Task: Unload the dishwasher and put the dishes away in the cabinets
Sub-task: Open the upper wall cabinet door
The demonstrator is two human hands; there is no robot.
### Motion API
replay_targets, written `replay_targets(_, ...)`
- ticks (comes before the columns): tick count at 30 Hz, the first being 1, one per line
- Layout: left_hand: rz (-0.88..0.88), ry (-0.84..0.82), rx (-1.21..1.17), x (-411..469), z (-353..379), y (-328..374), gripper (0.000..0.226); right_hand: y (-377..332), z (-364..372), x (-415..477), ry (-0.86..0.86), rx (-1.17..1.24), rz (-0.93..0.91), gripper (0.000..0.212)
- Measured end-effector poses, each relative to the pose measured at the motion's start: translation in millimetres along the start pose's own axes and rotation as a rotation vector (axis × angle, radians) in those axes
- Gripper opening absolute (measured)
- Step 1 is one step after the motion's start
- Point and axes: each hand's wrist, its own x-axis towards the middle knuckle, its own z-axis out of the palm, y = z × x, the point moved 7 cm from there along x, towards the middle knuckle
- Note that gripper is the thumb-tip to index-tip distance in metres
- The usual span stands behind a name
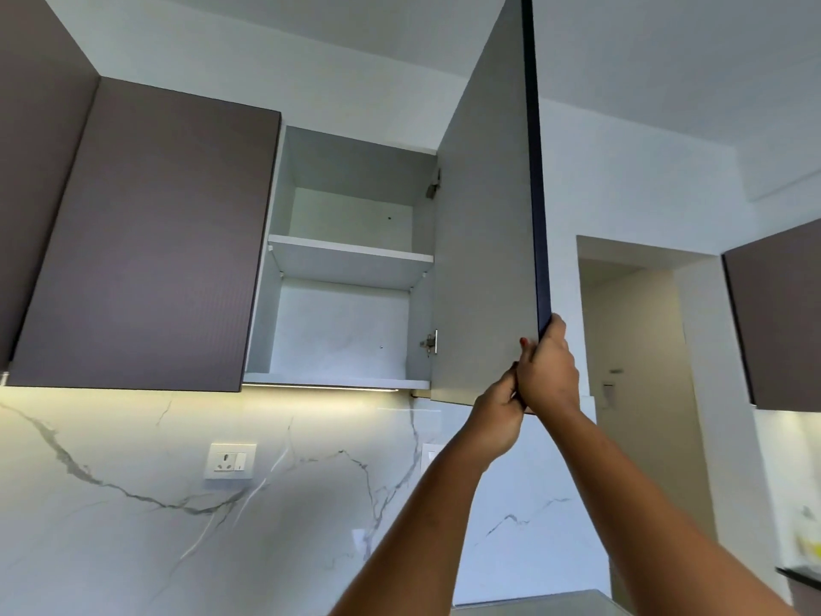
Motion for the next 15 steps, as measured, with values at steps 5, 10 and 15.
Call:
replay_targets(5, 0.010, -0.063, 0.082, 6, 23, -6, 0.044, 24, -14, 10, -0.005, -0.049, 0.101, 0.024)
replay_targets(10, 0.012, -0.067, 0.053, 6, 37, -1, 0.045, 41, -21, 14, -0.041, -0.083, 0.172, 0.015)
replay_targets(15, 0.043, -0.102, 0.101, 9, 51, -4, 0.050, 56, -28, 14, -0.072, -0.122, 0.206, 0.018)
